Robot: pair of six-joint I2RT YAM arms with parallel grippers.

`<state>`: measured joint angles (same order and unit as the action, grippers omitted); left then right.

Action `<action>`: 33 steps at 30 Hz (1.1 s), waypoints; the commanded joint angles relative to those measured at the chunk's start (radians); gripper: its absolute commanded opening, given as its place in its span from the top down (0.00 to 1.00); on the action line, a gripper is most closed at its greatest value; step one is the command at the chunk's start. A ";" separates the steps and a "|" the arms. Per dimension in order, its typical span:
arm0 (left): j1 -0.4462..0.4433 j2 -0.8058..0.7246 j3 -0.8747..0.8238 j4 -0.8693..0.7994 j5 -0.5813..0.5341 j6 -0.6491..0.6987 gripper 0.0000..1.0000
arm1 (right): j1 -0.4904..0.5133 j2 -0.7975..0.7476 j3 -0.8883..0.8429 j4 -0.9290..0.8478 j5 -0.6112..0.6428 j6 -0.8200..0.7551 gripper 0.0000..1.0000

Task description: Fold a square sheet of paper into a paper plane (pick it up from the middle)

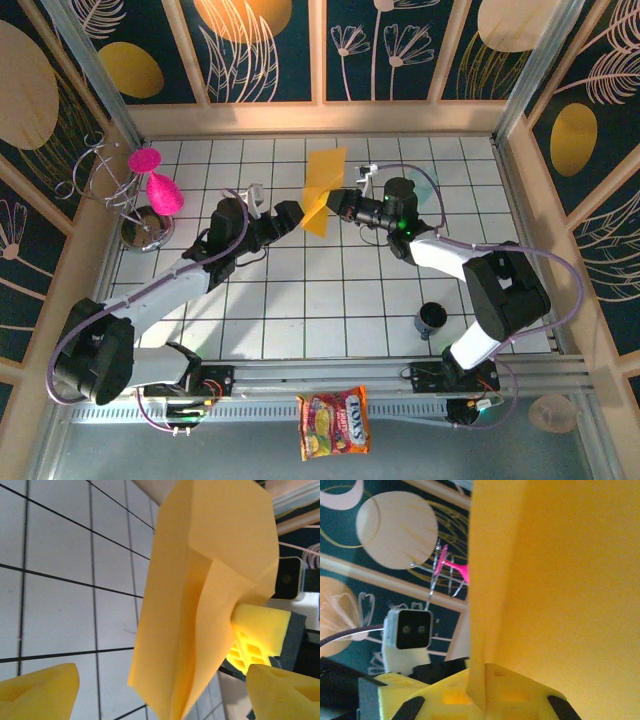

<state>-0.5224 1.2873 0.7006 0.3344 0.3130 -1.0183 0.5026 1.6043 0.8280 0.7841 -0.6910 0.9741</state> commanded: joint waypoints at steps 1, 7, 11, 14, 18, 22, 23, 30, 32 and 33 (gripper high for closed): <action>0.005 -0.004 -0.010 0.155 0.107 -0.030 0.13 | -0.006 -0.002 0.001 0.132 -0.099 0.085 0.96; 0.004 0.054 0.016 0.222 0.197 -0.036 0.17 | -0.015 -0.002 -0.018 0.192 -0.158 0.139 0.95; 0.004 0.073 0.010 0.309 0.239 -0.069 0.27 | -0.016 -0.004 -0.028 0.188 -0.166 0.139 0.95; 0.005 0.067 0.010 0.305 0.236 -0.059 0.37 | -0.019 -0.005 -0.032 0.184 -0.168 0.139 0.94; 0.005 0.058 0.010 0.288 0.229 -0.046 0.50 | -0.026 -0.004 -0.038 0.184 -0.175 0.140 0.93; 0.004 0.064 0.010 0.290 0.234 -0.049 0.61 | -0.030 -0.005 -0.038 0.181 -0.185 0.139 0.93; 0.004 0.066 0.010 0.287 0.233 -0.049 0.63 | -0.030 -0.005 -0.038 0.180 -0.187 0.137 0.93; 0.004 0.073 0.033 0.215 0.210 0.002 0.78 | -0.037 -0.011 -0.041 0.135 -0.180 0.110 0.86; 0.004 0.072 0.039 0.190 0.197 0.020 0.81 | -0.040 -0.019 -0.040 0.095 -0.171 0.086 0.81; 0.004 0.072 0.044 0.170 0.189 0.036 0.83 | -0.044 -0.026 -0.040 0.063 -0.159 0.071 0.76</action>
<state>-0.5224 1.3579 0.7052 0.5434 0.5144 -1.0351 0.4732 1.6039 0.7956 0.8925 -0.8570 1.0931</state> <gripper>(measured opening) 0.178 0.222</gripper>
